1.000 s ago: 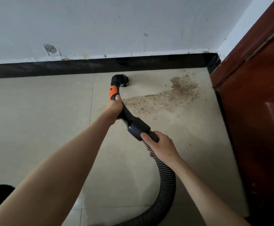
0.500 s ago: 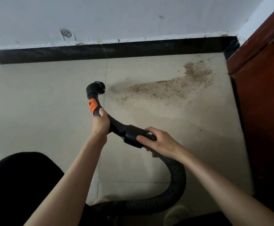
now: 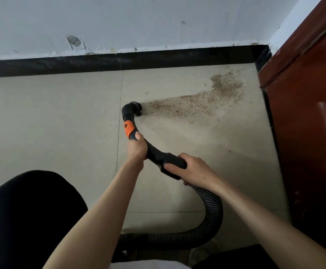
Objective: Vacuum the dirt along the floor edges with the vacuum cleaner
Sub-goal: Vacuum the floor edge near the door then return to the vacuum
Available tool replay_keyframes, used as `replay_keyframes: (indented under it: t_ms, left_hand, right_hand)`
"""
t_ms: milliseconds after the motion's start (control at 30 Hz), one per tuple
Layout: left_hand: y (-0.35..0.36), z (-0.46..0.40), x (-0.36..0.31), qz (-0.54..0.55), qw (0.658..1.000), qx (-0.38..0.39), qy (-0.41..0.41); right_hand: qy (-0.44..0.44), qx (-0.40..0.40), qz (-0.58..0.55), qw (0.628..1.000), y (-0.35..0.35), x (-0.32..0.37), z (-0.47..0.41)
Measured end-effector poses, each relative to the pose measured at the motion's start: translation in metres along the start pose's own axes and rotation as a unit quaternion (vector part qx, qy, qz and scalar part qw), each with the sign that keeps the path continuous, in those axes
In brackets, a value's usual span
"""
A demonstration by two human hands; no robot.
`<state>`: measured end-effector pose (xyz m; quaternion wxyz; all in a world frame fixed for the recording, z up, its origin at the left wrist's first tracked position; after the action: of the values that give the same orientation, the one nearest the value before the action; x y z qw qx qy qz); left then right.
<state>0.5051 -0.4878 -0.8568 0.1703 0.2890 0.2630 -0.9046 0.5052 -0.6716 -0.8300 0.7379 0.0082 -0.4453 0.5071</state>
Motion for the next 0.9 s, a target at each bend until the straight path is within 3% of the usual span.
replay_keyframes:
  t_ms: [167, 500, 900]
  left_hand:
    - [-0.008, -0.01, -0.009, 0.021, 0.999, 0.045, -0.019]
    - [0.017, 0.007, -0.021, 0.038, 0.993, 0.109, -0.026]
    - [0.026, -0.006, -0.036, -0.032, 0.996, 0.081, -0.002]
  right_hand:
    - [0.015, 0.031, -0.123, 0.992, -0.002, 0.006, 0.006]
    - [0.022, -0.038, -0.042, 0.998, -0.024, 0.01, 0.024]
    - [0.049, -0.054, -0.023, 0.997, -0.024, 0.01, 0.015]
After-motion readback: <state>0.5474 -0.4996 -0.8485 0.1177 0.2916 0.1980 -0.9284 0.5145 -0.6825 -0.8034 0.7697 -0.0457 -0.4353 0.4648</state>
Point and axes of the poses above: each hand's wrist, its own z-axis away from the middle knuckle, its own y-axis out of the palm, x = y × z, the point moved 4 cm from there along -z, towards the middle knuckle, and after that the axes turned 2 degrees about y, right-handed, at the moved point
